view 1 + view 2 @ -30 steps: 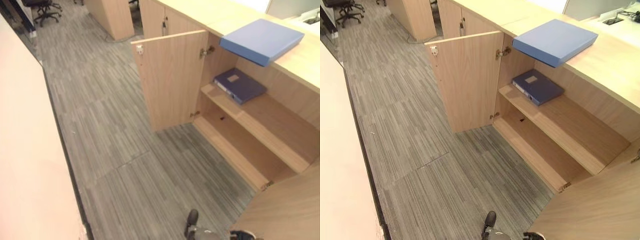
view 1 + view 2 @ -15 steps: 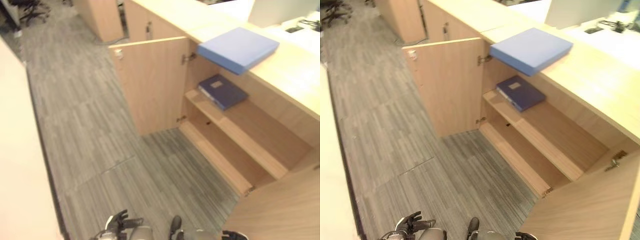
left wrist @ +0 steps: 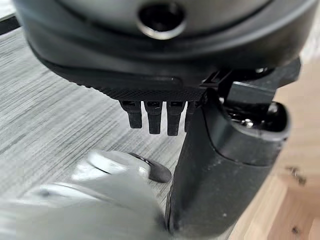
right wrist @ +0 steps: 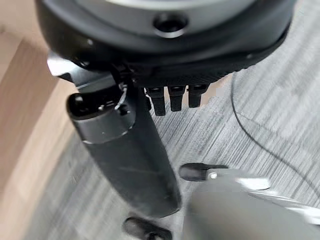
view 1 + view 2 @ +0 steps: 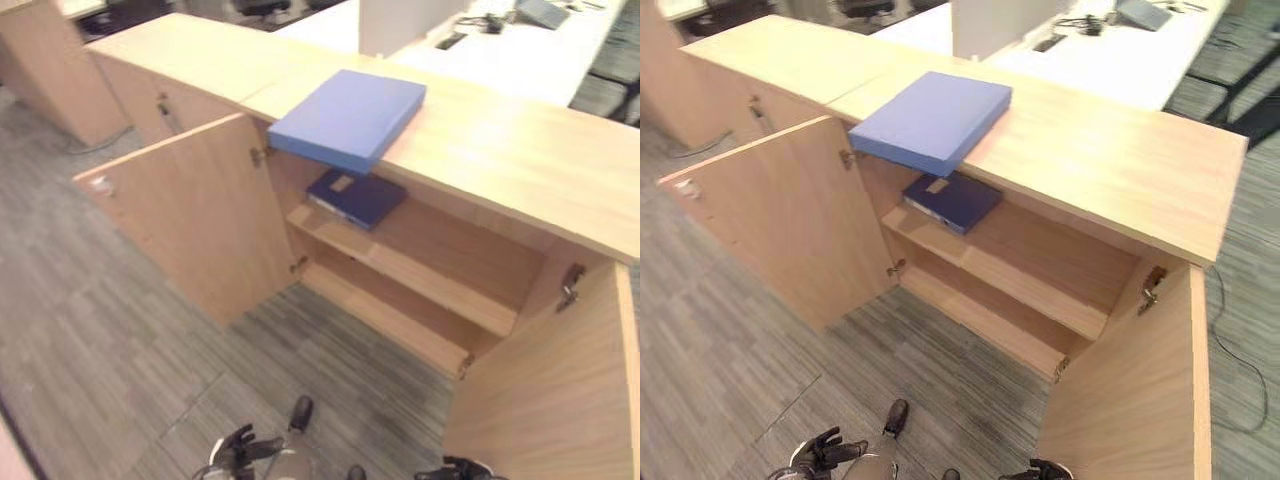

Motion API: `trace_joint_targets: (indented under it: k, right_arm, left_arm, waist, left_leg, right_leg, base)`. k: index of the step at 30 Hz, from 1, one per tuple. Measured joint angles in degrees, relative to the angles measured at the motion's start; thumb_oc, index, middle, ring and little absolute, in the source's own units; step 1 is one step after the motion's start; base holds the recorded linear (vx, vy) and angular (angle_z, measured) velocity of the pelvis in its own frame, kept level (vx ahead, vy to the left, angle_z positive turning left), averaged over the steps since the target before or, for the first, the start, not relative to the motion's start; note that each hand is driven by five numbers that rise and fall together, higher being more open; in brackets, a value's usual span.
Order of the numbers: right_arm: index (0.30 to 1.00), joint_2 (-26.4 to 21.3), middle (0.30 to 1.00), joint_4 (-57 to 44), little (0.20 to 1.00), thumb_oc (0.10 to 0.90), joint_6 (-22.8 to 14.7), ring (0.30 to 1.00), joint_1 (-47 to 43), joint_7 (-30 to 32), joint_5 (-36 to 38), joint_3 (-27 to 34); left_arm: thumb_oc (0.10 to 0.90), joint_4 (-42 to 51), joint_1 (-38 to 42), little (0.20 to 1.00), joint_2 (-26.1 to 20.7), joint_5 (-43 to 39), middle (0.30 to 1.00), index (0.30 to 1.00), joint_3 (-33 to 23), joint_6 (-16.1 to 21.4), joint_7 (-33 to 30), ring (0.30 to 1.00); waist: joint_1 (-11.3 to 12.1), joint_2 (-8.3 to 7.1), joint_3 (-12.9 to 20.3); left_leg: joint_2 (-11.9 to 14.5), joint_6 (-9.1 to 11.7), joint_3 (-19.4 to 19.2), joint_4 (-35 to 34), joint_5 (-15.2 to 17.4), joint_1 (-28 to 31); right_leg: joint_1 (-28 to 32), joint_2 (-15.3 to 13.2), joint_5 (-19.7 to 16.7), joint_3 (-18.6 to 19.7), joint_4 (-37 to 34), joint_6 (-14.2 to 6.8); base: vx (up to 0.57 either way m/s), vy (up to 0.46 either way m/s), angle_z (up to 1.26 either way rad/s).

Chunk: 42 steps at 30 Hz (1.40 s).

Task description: Put the empty folder in the office cabinet

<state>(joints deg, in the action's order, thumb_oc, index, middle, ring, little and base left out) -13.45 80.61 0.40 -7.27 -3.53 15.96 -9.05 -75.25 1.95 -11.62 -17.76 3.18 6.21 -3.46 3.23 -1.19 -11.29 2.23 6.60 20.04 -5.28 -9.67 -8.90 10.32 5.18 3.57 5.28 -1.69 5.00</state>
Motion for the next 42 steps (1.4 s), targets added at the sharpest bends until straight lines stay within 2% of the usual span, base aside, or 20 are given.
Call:
trace_joint_targets:
  k: [4, 11, 13, 15, 16, 18, 19, 21, 22, 23, 24, 28, 32, 33, 36, 37, 38, 39, 40, 42]
  right_arm:
    - [0.900, -3.59, 0.900, 2.14, 0.900, 0.800, 0.25, 0.900, 5.64, -0.18, 0.01, 1.77]
    - [0.900, -2.59, 0.900, 2.23, 0.900, 0.800, 1.03, 0.900, 7.81, -1.00, -0.23, 1.33]
    - [0.900, -2.82, 0.900, 2.12, 0.900, 0.800, 1.19, 0.900, 6.39, -0.94, -0.81, 0.99]
    - [0.900, -3.22, 0.900, 1.70, 0.900, 0.800, 1.15, 0.900, 6.30, -0.49, -2.30, 0.74]
    - [0.900, -4.44, 0.900, 1.03, 0.900, 0.800, 1.07, 0.900, 6.91, -0.11, -2.94, 0.23]
    - [0.900, -4.08, 0.900, 0.58, 0.900, 0.800, 1.18, 0.900, 8.10, -0.03, -3.23, 0.10]
    - [0.900, -4.01, 0.900, 0.54, 0.900, 0.800, 1.28, 0.900, 7.19, 0.11, -4.37, -1.52]
    - [0.900, -3.46, 0.900, -1.23, 0.900, 0.800, 0.85, 0.900, 5.64, -0.32, -4.56, -3.85]
    - [0.900, -2.39, 0.900, -2.24, 0.900, 0.800, 0.25, 0.900, 5.39, -0.69, -4.50, -4.03]
    - [0.900, -1.05, 0.900, -3.17, 0.900, 0.800, 0.06, 0.900, 4.99, -0.71, -4.49, -4.66]
    - [0.900, -0.46, 0.900, -2.81, 0.900, 0.800, 0.27, 0.900, 5.64, -0.67, -4.48, -3.68]
    - [0.900, -2.22, 0.900, -1.06, 0.900, 0.800, 0.25, 0.900, 5.01, -0.66, -4.56, -3.62]
    - [0.900, -1.14, 0.900, -1.66, 0.900, 0.800, 0.14, 0.900, 4.15, -1.17, -4.62, -4.72]
    - [0.900, -0.91, 0.900, -1.64, 0.900, 0.800, 0.06, 0.900, 4.21, -1.14, -4.63, -5.44]
    - [0.900, -0.38, 0.900, -1.74, 0.900, 0.800, 0.10, 0.900, 3.74, -1.17, -4.55, -5.52]
    - [0.900, -0.33, 0.900, -1.65, 0.900, 0.800, -0.02, 0.900, 3.31, -1.03, -4.51, -5.36]
    - [0.900, -1.50, 0.900, -2.10, 0.900, 0.800, -0.11, 0.900, 2.89, -1.06, -4.50, -5.06]
    - [0.900, -1.98, 0.900, -2.25, 0.900, 0.800, -0.10, 0.900, 2.86, -1.21, -4.48, -4.92]
    - [0.900, -3.02, 0.900, -2.11, 0.900, 0.800, -0.06, 0.900, 3.18, -0.83, -4.49, -3.66]
    - [0.900, -3.46, 0.900, -2.15, 0.900, 0.800, -0.14, 0.900, 4.19, -0.75, -4.47, -3.32]
  left_arm:
    - [0.800, -3.66, -1.14, 0.900, 1.74, 0.28, 0.900, 0.900, 2.25, -0.94, 0.10, 0.900]
    - [0.800, -0.47, -1.41, 0.900, -1.15, 3.07, 0.900, 0.900, 6.83, -0.83, -0.03, 0.900]
    - [0.800, -0.05, 0.10, 0.900, -1.33, 3.89, 0.900, 0.900, 6.85, -0.74, -0.04, 0.900]
    - [0.800, -0.05, 0.15, 0.900, -1.28, 4.86, 0.900, 0.900, 6.86, -0.74, 0.13, 0.900]
    - [0.800, -0.08, -0.36, 0.900, -1.06, 5.04, 0.900, 0.900, 6.80, -0.78, 0.21, 0.900]
    - [0.800, -0.61, -1.19, 0.900, -1.11, 5.12, 0.900, 0.900, 6.63, -0.85, 0.34, 0.900]
    - [0.800, -0.73, -2.10, 0.900, -0.95, 5.16, 0.900, 0.900, 6.39, -1.13, 0.35, 0.900]
    - [0.800, -1.45, -3.69, 0.900, -0.76, 5.24, 0.900, 0.900, 6.21, -2.15, 0.55, 0.900]
    - [0.800, -1.63, -4.09, 0.900, -0.64, 5.45, 0.900, 0.900, 6.13, -2.09, 0.54, 0.900]
    - [0.800, -1.97, -4.15, 0.900, -1.13, 5.75, 0.900, 0.900, 5.90, -2.10, 0.52, 0.900]
    - [0.800, -0.49, -5.05, 0.900, -1.10, 6.93, 0.900, 0.900, 5.96, -2.03, 0.49, 0.900]
    - [0.800, 0.02, -5.21, 0.900, -0.34, 7.41, 0.900, 0.900, 5.79, -1.43, 0.65, 0.900]
    - [0.800, -1.13, -3.69, 0.900, -1.58, 6.70, 0.900, 0.900, 4.83, -1.55, 0.69, 0.900]
    - [0.800, -1.26, -3.48, 0.900, -1.48, 6.32, 0.900, 0.900, 4.14, -1.73, 0.67, 0.900]
    - [0.800, -1.30, -3.96, 0.900, -1.62, 4.39, 0.900, 0.900, 2.63, -1.81, 0.37, 0.900]
    - [0.800, -1.35, -5.33, 0.900, -1.76, 3.15, 0.900, 0.900, 1.76, -2.19, 0.25, 0.900]
    - [0.800, -1.32, -5.60, 0.900, -1.19, 2.73, 0.900, 0.900, 1.75, -2.16, 0.15, 0.900]
    - [0.800, -1.40, -5.78, 0.900, -1.42, 2.70, 0.900, 0.900, 2.05, -2.32, 0.29, 0.900]
    - [0.800, -2.73, -5.48, 0.900, -0.75, 3.56, 0.900, 0.900, 4.12, -3.35, 0.29, 0.900]
    - [0.800, -3.38, -5.59, 0.900, -0.67, 4.78, 0.900, 0.900, 4.54, -3.73, 0.46, 0.900]
  waist:
    - [-2.00, 2.77, 2.95]
    - [-2.83, 1.23, 6.36]
    - [-2.64, 1.06, 6.63]
    - [-1.45, 1.53, 6.65]
    - [-0.28, 1.81, 6.70]
    - [-0.01, 1.40, 7.68]
    - [0.12, 0.71, 7.82]
    - [-0.25, 1.81, 6.85]
    - [-1.43, 2.24, 6.02]
    - [-1.90, 0.90, 5.40]
    - [-1.33, -0.65, 5.10]
    - [0.39, 1.11, 4.93]
    - [1.24, -2.70, 1.08]
    - [1.30, -3.63, 0.20]
    - [1.75, -4.82, -0.09]
    - [2.39, -5.17, -0.25]
    - [2.97, -3.56, 0.18]
    - [2.98, -4.27, 0.26]
    - [1.44, -1.81, 1.04]
    - [0.43, -0.63, 1.97]
  left_leg:
    - [-1.86, -2.46, -4.54, 0.07, -1.09, 2.34]
    - [-8.40, -10.72, -14.25, 0.06, 1.56, 6.33]
    - [-9.71, -12.96, -16.07, -0.01, 2.91, 7.22]
    - [-9.84, -14.33, -18.42, -0.07, 3.75, 8.60]
    - [-10.06, -15.18, -20.05, 0.00, 4.73, 9.86]
    - [-10.32, -15.32, -19.93, 0.04, 5.28, 9.94]
    - [-10.14, -15.99, -20.44, 0.05, 5.59, 9.88]
    - [-7.19, -16.32, -21.15, 0.09, 5.57, 9.78]
    - [-5.70, -14.01, -20.72, 0.08, 5.42, 9.73]
    - [-6.55, -13.70, -20.39, -0.09, 5.62, 9.83]
    - [-9.65, -13.95, -19.55, -0.23, 6.08, 11.65]
    - [-8.88, -13.00, -17.15, 0.18, 6.87, 11.63]
    - [-8.52, -4.47, -17.77, 23.41, 11.47, 0.19]
    - [-6.60, -4.34, -18.28, 24.53, 11.48, -1.06]
    - [-3.17, -2.76, -18.37, 20.31, 10.16, -0.15]
    - [0.95, -2.17, -16.90, 8.53, 7.42, 2.63]
    - [3.71, -1.19, -14.98, 5.13, 6.47, 3.92]
    - [3.89, -0.25, -14.66, 3.80, 5.74, 4.30]
    - [6.79, 0.63, -14.90, 0.46, 4.15, 6.29]
    - [6.60, 0.77, -15.58, 0.50, 4.06, 8.40]
  right_leg:
    - [4.26, -2.94, 3.08, 4.49, -2.87, -2.19]
    - [-3.87, -11.14, 9.14, 4.66, 16.85, -11.55]
    - [-5.76, -12.84, 9.03, 3.88, 20.38, -12.10]
    - [-7.58, -14.75, 8.63, -2.24, 24.54, -11.80]
    - [-7.80, -19.12, 8.57, -14.36, 27.45, -10.91]
    - [-8.33, -21.14, 7.53, -18.46, 26.22, -11.58]
    - [-10.76, -21.44, 8.82, -21.92, 29.24, -10.16]
    - [-17.18, -10.93, 11.39, -17.54, 28.25, -7.72]
    - [-21.08, -3.52, 9.96, -13.77, 22.60, -6.78]
    - [-23.48, -1.39, 6.96, -12.67, 17.68, -7.13]
    - [-24.29, -4.68, 2.05, -13.88, 17.26, -5.18]
    - [-22.73, -5.32, 1.30, -15.13, 16.73, -5.02]
    - [-16.05, -5.52, -4.33, -18.51, 6.55, 0.15]
    - [-13.56, -5.02, -4.70, -19.19, 3.90, 0.26]
    - [-11.23, -3.93, -4.97, -19.40, 0.48, 0.10]
    - [-8.30, -2.62, -2.63, -18.30, -2.68, -3.46]
    - [-10.70, -1.53, -3.17, -17.42, 2.43, -0.68]
    - [-10.52, -3.31, -3.35, -17.72, 2.01, -2.45]
    - [-8.21, -0.94, -4.33, -18.62, -2.05, 0.05]
    - [-7.17, -1.03, -5.46, -18.87, -3.30, -0.82]
  base:
    - [0.27, 0.312, -0.60]
    - [0.20, 0.329, -0.57]
    - [0.16, 0.330, -0.40]
    - [0.11, 0.209, -0.64]
    - [0.12, 0.174, -0.57]
    - [0.11, 0.135, -0.21]
    - [0.05, 0.009, -0.25]
    - [0.05, -0.058, -0.31]
    - [0.10, -0.070, 0.19]
    - [0.16, -0.139, 0.63]
    - [0.23, -0.220, 0.58]
    - [0.04, -0.132, 0.40]
    - [-0.05, -0.059, 0.36]
    - [0.06, 0.009, 0.20]
    - [0.11, 0.069, -0.02]
    - [0.08, 0.098, -0.50]
    - [0.12, 0.160, -0.52]
    - [0.11, 0.175, -0.15]
    - [0.10, 0.201, 0.12]
    - [0.09, 0.206, 0.13]
